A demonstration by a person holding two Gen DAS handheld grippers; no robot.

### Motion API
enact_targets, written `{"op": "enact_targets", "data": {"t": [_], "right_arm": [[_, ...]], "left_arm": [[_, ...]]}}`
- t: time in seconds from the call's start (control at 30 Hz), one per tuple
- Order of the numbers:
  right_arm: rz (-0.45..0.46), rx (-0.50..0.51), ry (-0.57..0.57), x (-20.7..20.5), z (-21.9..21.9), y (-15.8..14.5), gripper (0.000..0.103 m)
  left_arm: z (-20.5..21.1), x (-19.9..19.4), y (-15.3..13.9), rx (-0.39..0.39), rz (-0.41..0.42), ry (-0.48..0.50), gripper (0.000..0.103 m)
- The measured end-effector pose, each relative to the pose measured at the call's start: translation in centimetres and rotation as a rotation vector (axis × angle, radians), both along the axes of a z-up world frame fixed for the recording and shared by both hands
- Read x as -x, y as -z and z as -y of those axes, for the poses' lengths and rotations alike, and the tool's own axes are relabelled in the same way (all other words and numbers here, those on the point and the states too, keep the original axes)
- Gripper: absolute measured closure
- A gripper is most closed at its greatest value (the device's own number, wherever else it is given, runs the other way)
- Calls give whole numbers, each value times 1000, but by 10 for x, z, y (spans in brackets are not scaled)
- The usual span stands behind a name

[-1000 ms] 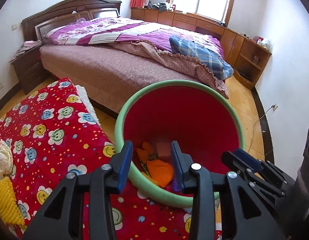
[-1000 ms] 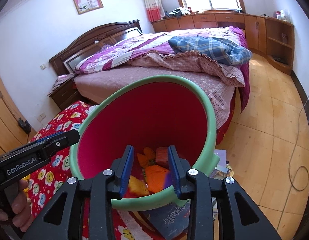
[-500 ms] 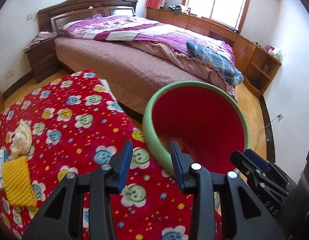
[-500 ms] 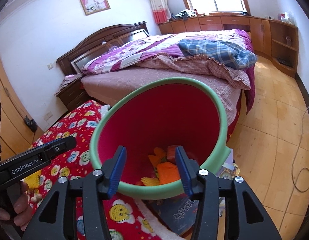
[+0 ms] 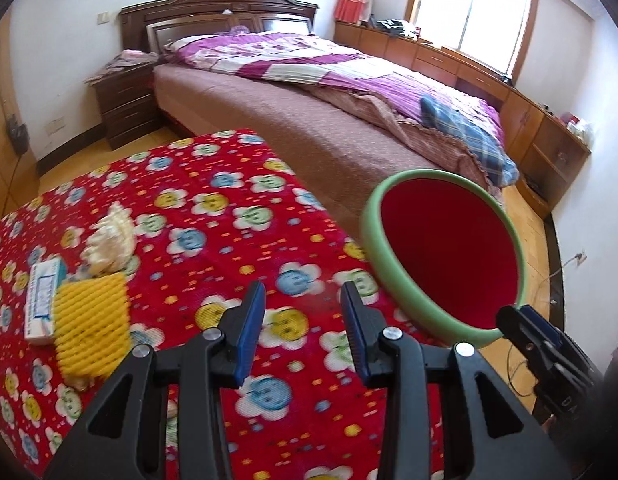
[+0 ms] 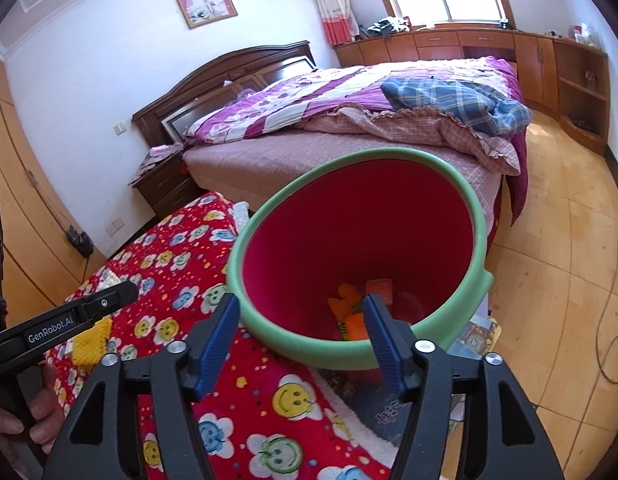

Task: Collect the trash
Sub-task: 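Move both open grippers back over the trash on the bed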

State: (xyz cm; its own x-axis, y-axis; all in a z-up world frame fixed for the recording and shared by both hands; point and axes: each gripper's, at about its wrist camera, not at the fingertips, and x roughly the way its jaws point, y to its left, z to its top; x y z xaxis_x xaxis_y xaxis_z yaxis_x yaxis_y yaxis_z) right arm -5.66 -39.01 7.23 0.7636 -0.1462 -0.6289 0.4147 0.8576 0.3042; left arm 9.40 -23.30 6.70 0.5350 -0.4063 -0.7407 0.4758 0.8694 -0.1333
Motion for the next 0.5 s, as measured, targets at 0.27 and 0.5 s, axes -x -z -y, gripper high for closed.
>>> {"op": "enact_targets", "data": {"t": [0.27,0.5], "right_arm": [[3,1,-19,-2,-13,-1,32],[-7,-6,-42,-8,-25,2,31]], "left_arm": [[-51,-12,-3,-17,15,-109,59],[-102,-32,2,-42,9,-235,58]]}}
